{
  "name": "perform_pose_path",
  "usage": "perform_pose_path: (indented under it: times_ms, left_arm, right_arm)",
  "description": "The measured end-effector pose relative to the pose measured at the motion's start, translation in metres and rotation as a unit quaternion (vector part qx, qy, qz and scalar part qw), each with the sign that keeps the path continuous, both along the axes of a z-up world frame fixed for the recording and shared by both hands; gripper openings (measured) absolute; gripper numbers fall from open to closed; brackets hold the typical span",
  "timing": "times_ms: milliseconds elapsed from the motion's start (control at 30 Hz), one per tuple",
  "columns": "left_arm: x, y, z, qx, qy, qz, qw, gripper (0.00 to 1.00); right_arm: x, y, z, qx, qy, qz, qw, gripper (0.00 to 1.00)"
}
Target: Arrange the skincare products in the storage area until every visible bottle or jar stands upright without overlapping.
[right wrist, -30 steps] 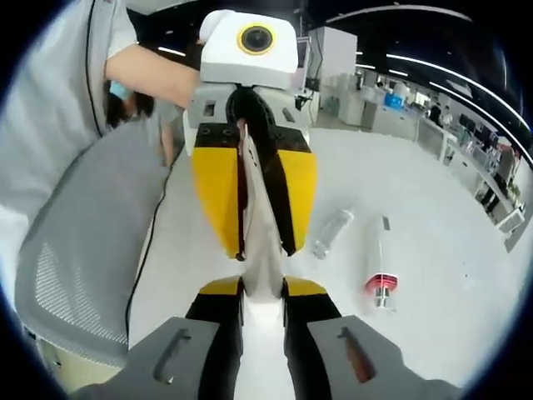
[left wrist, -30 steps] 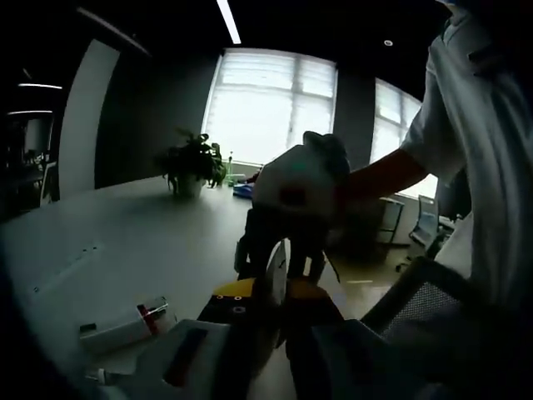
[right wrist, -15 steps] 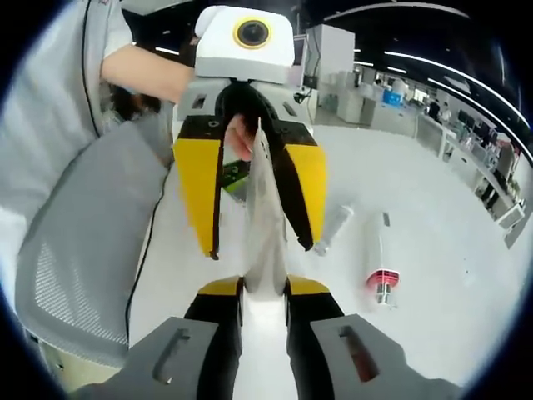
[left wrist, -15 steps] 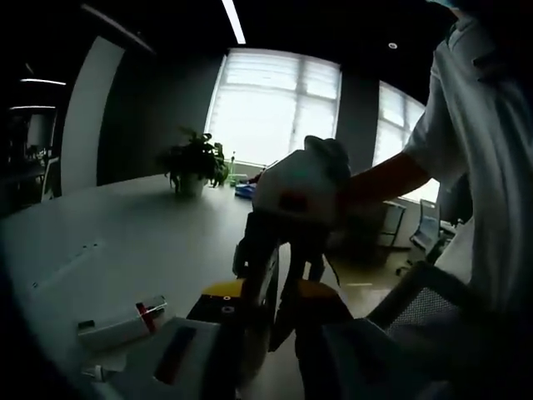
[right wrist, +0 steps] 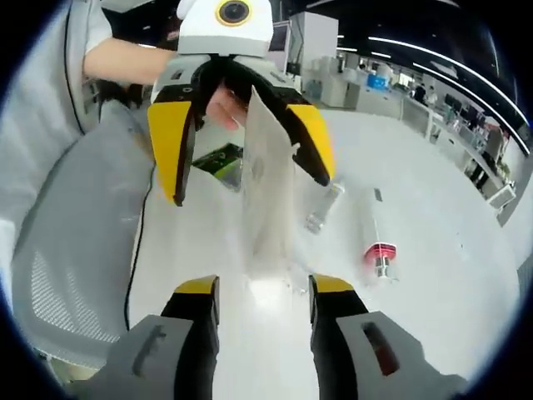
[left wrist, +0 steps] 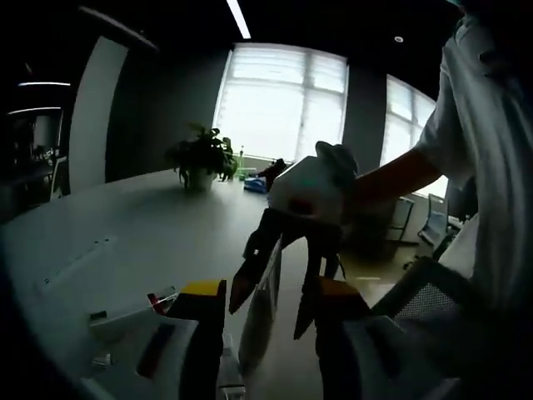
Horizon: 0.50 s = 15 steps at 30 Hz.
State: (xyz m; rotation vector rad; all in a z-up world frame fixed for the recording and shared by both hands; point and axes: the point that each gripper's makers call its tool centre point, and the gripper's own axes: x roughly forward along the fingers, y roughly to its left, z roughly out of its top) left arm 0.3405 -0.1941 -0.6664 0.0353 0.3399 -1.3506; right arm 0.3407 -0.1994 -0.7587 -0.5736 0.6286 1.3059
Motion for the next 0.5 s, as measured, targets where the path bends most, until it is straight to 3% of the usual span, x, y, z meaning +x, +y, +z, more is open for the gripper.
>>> perform_pose_path:
  times_ms: [267,333,400,500]
  left_arm:
    - [-0.001,0.017,-0.005,0.01,0.005,0.033,0.9994,0.57]
    - [-0.002,0.022,-0.007,0.015,0.016,0.052,0.9984,0.63]
    - [-0.007,0.026,-0.004,0.011,0.009,0.061,0.998,0.67]
    - [-0.009,0.036,-0.005,0.003,0.04,0.086,0.9955,0.71]
  right_arm:
    - [-0.004,-0.011,0.008,0.011,-0.003,-0.059,0.9982,0.57]
    - [-0.002,-0.014,0.011,0.008,-0.021,-0.077,0.9968,0.56]
    - [-0.005,-0.014,0.013,0.005,-0.03,-0.083,0.9961,0.57]
    - [-0.01,-0.015,0.014,0.004,-0.029,-0.098,0.9948,0.61]
